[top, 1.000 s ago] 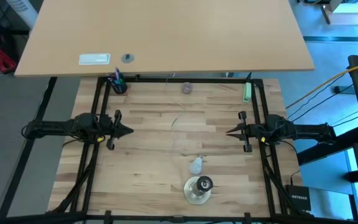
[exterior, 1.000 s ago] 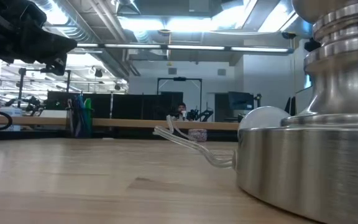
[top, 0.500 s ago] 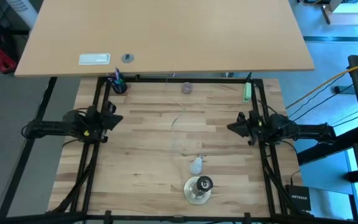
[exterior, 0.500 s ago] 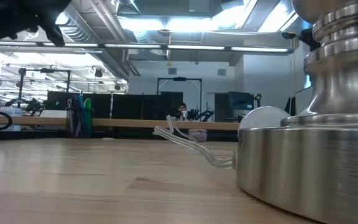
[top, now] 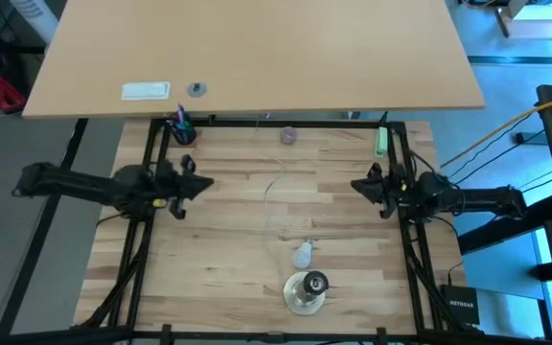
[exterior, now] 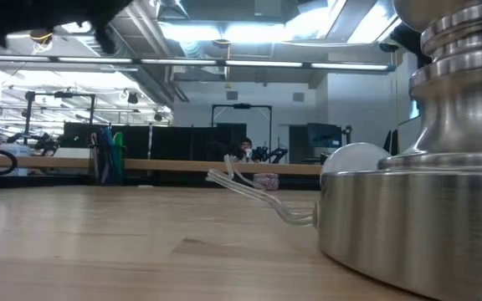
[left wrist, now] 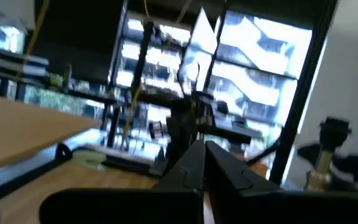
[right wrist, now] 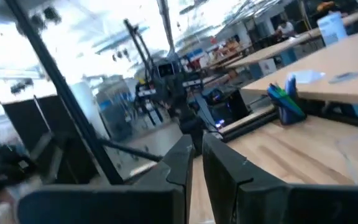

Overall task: Screw lightbulb
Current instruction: Insert the lightbulb into the silver lamp

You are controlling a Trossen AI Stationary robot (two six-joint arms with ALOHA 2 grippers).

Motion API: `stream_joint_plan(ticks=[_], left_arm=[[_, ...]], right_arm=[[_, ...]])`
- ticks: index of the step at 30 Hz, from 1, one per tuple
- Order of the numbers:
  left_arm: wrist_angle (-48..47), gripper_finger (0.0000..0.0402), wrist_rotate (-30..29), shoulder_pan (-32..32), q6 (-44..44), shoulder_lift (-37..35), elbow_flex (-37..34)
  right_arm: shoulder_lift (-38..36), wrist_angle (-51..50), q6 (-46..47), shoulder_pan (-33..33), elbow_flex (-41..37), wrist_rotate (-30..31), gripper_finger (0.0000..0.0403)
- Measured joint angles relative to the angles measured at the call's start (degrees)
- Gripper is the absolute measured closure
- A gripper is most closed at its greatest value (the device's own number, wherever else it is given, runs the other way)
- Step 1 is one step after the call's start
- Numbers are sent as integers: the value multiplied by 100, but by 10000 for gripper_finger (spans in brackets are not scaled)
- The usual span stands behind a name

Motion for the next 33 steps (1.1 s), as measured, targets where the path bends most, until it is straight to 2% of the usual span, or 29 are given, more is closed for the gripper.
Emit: stream_joint_plan(ticks=[3, 7, 16, 19, 24, 30, 33], left_arm=[[-150, 402, 0, -133, 161, 765, 519], [-92, 402, 1, -261, 111, 1389, 931], [178, 396, -70, -166, -431, 1979, 1261], [127, 374, -83, -60, -719, 2065, 1266], [106, 314, -86, 62, -889, 2204, 1266], [-83, 254, -87, 76, -839, 2207, 1266], [-176, 236, -87, 76, -911, 2207, 1266]], right_arm=[[595, -386, -622, 0, 375, -258, 362], [1572, -920, -1448, 0, 996, -759, 346], [3736, -1432, -2966, 7, 1952, -1784, 244], [4419, -1565, -3281, 7, 2001, -2214, 216], [5353, -1507, -3659, 67, 2003, -2678, 187], [6225, -889, -4236, 590, 2008, -2654, 178], [6649, -439, -4336, 846, 2009, -2352, 178]])
